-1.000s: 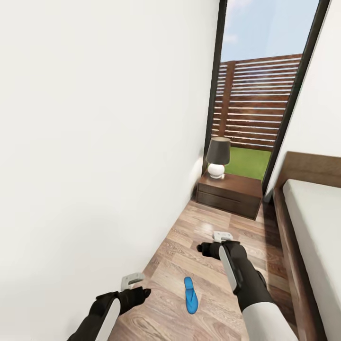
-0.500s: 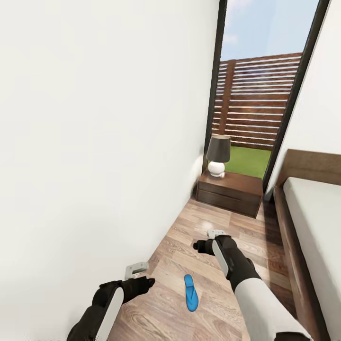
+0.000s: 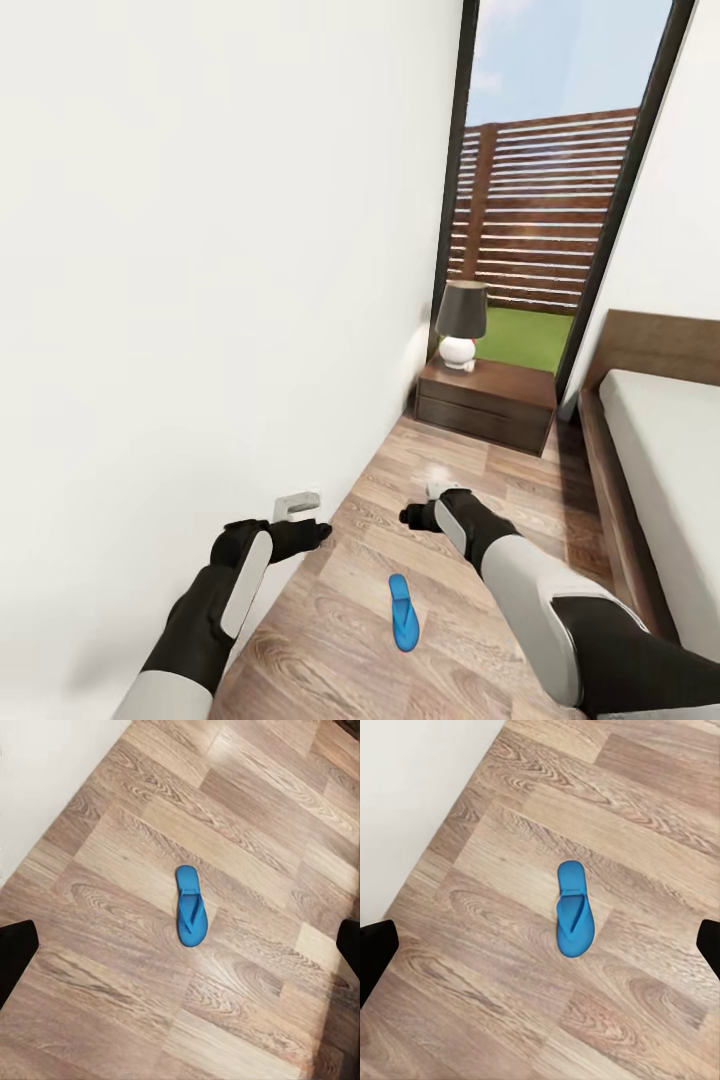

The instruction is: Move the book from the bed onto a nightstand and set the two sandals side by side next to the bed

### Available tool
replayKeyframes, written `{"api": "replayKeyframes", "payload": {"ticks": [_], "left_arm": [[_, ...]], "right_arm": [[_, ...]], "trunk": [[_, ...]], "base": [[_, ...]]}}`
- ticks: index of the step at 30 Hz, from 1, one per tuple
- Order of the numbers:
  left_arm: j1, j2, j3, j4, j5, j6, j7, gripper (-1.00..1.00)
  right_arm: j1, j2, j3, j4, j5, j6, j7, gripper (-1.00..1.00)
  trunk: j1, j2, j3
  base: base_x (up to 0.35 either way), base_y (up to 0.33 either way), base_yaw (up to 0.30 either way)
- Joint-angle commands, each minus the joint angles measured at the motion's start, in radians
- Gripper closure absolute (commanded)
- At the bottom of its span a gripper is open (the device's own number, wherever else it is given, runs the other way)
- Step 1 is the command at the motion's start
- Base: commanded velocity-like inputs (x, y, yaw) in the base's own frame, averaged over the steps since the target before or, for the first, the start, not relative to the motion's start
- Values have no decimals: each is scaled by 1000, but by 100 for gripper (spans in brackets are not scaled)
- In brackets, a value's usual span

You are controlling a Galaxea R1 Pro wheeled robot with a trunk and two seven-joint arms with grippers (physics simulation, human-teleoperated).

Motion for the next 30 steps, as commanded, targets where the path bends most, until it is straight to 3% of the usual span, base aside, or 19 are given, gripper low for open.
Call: {"api": "replayKeyframes", "payload": {"ticks": [1, 6, 9, 10, 13, 22, 30], "left_arm": [[-15, -2, -1, 1, 11, 13, 18, -100], [-49, -8, -5, 6, 11, 39, 40, -100], [-87, -11, -9, 10, 11, 55, 60, -100], [-126, -14, -14, 11, 11, 64, 82, -100], [-148, -16, -19, 13, 17, 67, 96, -100], [-187, -17, -45, 27, 107, 72, 135, -100], [-193, -17, -58, 23, 137, 72, 155, -100]], "right_arm": [[-8, 1, -5, 12, -2, -1, -4, -100], [-21, 2, -5, 39, -1, -14, -4, -100], [-28, 3, -4, 52, -1, -21, -5, -100], [-31, 3, -3, 58, -1, -23, -8, -100], [-33, 3, -3, 61, -1, -23, -11, -100], [-30, 2, 0, 63, -4, -27, -7, -100], [-24, 3, 1, 62, -4, -29, -11, -100]], "trunk": [[4, -8, -4], [23, -43, -20], [35, -64, -29], [38, -71, -33], [50, -92, -42], [84, -155, -70], [115, -211, -95]], "base": [[0, 0, 0], [0, 0, 0], [0, 0, 0], [0, 0, 0], [0, 0, 0], [0, 0, 0], [0, 0, -10]]}}
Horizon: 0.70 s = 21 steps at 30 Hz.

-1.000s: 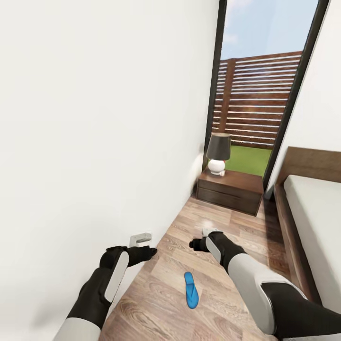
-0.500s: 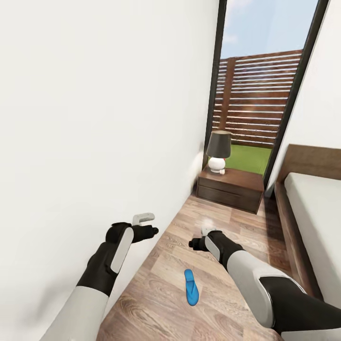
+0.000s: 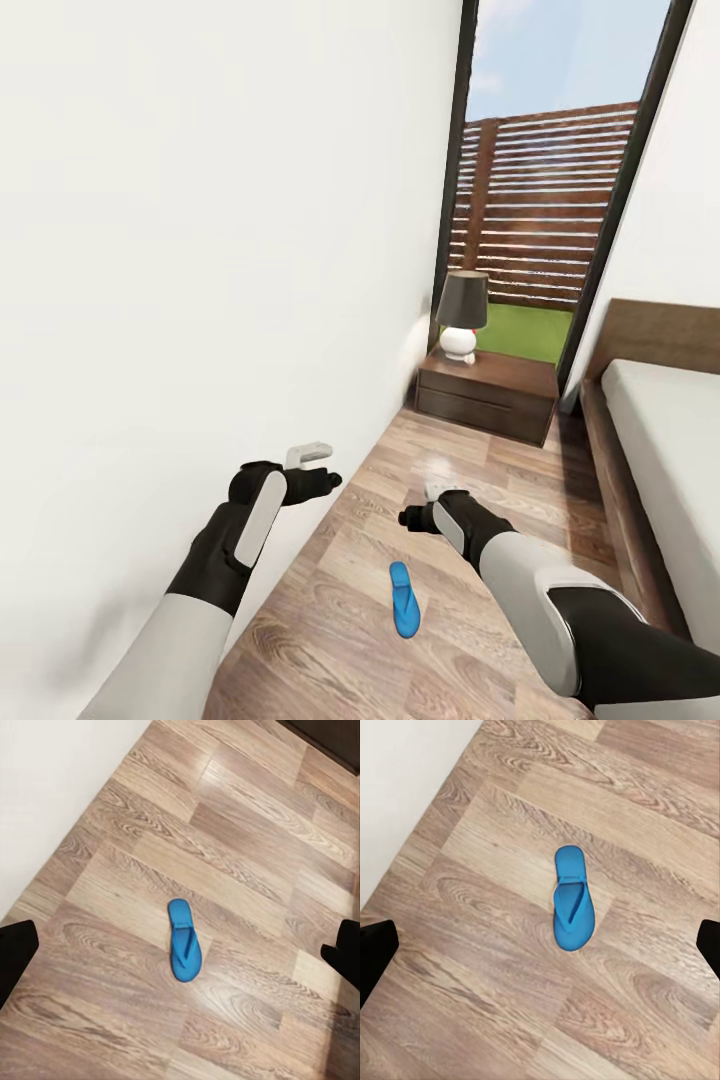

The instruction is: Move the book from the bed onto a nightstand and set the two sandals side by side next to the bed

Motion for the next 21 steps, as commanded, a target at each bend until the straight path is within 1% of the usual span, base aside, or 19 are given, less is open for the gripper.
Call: {"api": "replayKeyframes", "payload": {"ticks": [1, 4, 6, 7, 8, 9, 10, 14, 15, 21], "left_arm": [[-1, 0, -2, -2, 12, 2, 11, -100], [-1, 0, -4, -5, 14, 2, 13, -100], [-1, -1, -13, -6, 15, 2, 13, -100], [-2, -1, -38, -8, 42, 3, 16, -100], [-2, -1, -42, -8, 51, 3, 17, -100], [-2, -1, -42, -8, 51, 3, 17, -100], [-2, 0, -53, -9, 92, -6, 30, -100], [-2, 0, -54, -9, 95, -6, 32, -100], [-2, 0, -57, -9, 104, -1, 33, -100], [-2, 0, -58, -8, 116, 0, 34, -100]], "right_arm": [[0, 0, -5, -2, -3, 5, -4, -100], [0, 0, -4, -2, -3, 6, -3, -100], [1, 0, -4, -2, -3, 7, -3, -100], [2, -1, -4, -2, -3, 9, -2, -100], [2, -1, -4, -2, -3, 9, -2, -100], [2, -1, -4, -2, -3, 9, -2, -100], [2, -1, -4, -1, -4, 11, -2, -100], [2, -1, -4, -1, -4, 11, -2, -100], [2, -1, -4, -2, -4, 11, -2, -100], [2, -1, -4, -2, -4, 11, -2, -100]], "trunk": [[4, -8, -4], [15, -29, -14], [23, -43, -20], [27, -50, -23], [31, -57, -26], [34, -64, -29], [38, -71, -32], [54, -99, -45], [57, -106, -48], [80, -148, -67]], "base": [[0, 0, -13], [0, 0, -9], [0, 0, -5], [0, 0, -1], [0, 0, -1], [0, 0, -1], [0, 0, 0], [0, 0, 0], [0, 0, 0], [0, 0, 0]]}}
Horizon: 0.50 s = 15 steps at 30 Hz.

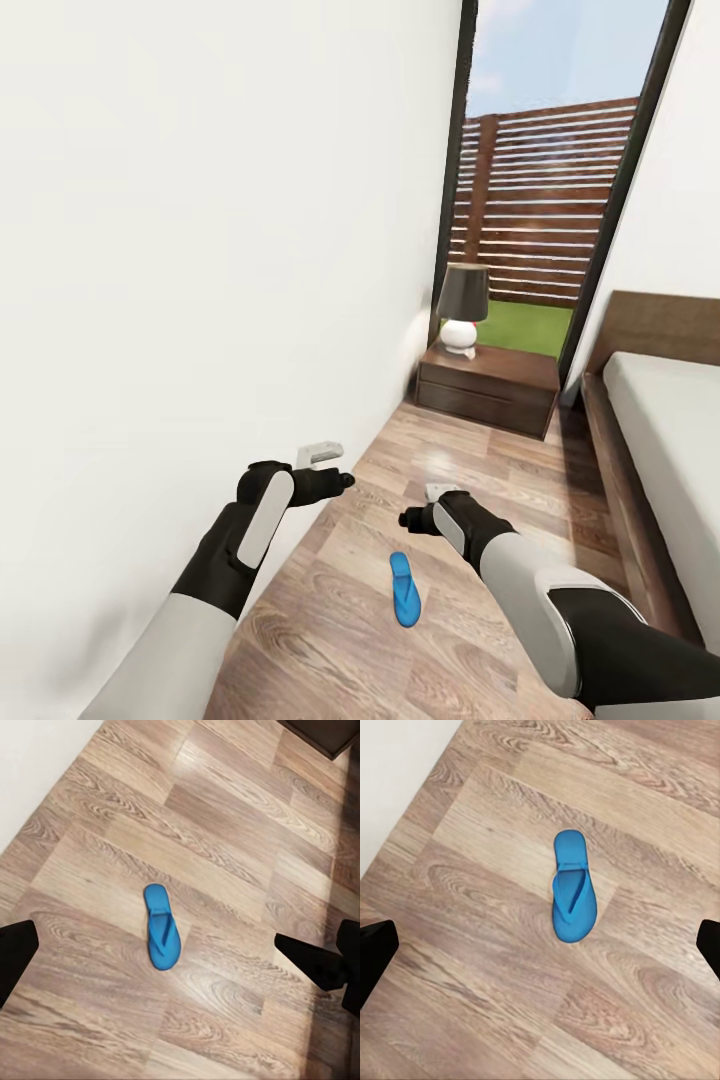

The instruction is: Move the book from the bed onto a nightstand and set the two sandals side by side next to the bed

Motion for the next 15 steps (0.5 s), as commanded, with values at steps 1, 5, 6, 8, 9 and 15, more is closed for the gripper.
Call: {"api": "replayKeyframes", "payload": {"ticks": [1, 5, 6, 8, 9, 15], "left_arm": [[-1, 0, -1, -1, 12, 3, 10, -100], [0, 1, -1, -1, 15, 3, 11, -100], [0, 1, -1, -1, 15, 3, 11, -100], [0, 1, -2, -1, 16, 4, 11, -100], [0, 1, -2, -1, 15, 4, 11, -100], [0, 2, -2, -1, 15, 4, 12, -100]], "right_arm": [[0, 1, -5, -2, -3, 5, -4, -100], [0, 1, -5, -2, -2, 5, -4, -100], [0, 1, -5, -2, -2, 5, -4, -100], [0, 1, -5, -2, -2, 5, -4, -100], [0, 1, -5, -2, -3, 5, -4, -100], [-1, 1, -5, -1, -3, 5, -2, -100]], "trunk": [[4, -8, -4], [19, -36, -17], [23, -43, -20], [31, -57, -26], [34, -64, -30], [57, -106, -53]], "base": [[0, 0, 0], [0, 0, 0], [0, 0, 0], [0, 0, 0], [0, 0, 0], [0, 0, 0]]}}
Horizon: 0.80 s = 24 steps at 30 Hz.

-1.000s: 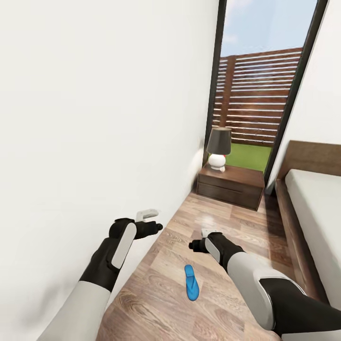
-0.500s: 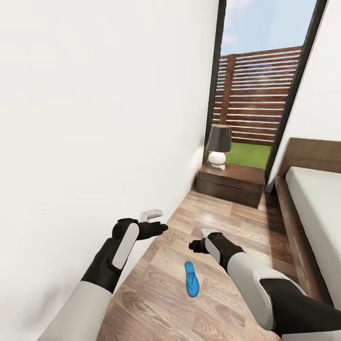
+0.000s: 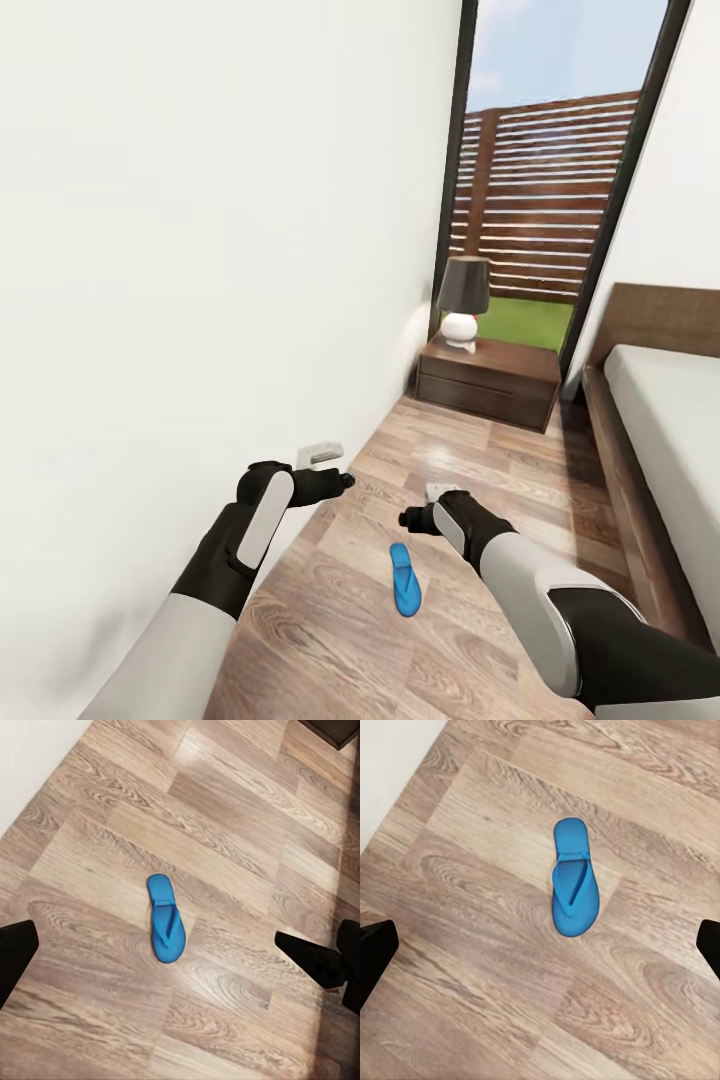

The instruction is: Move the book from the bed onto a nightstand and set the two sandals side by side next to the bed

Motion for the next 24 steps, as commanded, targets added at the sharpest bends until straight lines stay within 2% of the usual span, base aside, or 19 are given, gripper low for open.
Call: {"api": "replayKeyframes", "payload": {"ticks": [1, 24], "left_arm": [[-1, 0, -1, -1, 11, 2, 10, -100], [1, 1, -1, -2, 11, 1, 11, -100]], "right_arm": [[0, 1, -5, -2, -3, 5, -4, -100], [-1, 1, -6, -2, -3, 5, -4, -100]], "trunk": [[4, -8, -5], [92, -169, -108]], "base": [[0, 0, 0], [0, 0, 0]]}}
